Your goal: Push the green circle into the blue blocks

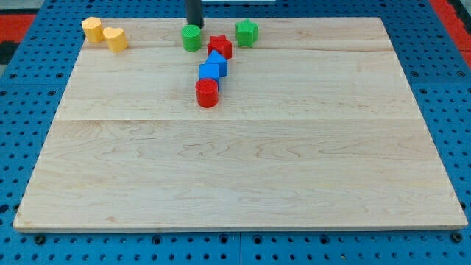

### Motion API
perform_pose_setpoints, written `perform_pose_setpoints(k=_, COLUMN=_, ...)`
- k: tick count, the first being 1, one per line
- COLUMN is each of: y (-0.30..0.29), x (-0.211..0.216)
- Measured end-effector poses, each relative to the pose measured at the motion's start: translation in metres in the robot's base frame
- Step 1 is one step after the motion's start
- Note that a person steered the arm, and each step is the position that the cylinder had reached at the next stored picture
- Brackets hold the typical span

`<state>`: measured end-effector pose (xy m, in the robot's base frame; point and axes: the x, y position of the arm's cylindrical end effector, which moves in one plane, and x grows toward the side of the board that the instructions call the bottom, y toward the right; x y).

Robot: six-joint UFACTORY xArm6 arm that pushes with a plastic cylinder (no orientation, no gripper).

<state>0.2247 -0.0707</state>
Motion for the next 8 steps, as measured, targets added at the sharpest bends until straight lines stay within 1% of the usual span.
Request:
perform_pose_setpoints(k=1, y=-0.042, x=0.008)
perform_pose_setpoints(k=2, y=-0.052, x=0.038)
perform_pose_setpoints(k=3, y=-0.044, x=0.003)
perform_pose_setpoints(k=4, y=-0.016, x=-0.001)
perform_pose_setpoints(k=5, y=-0.022, x=0.049)
perform_pose_setpoints(k=6, y=-0.062, x=0.076)
perform_pose_setpoints(k=7, y=-0.043, x=0.084)
perform_pose_setpoints(k=8, y=-0.023, x=0.061)
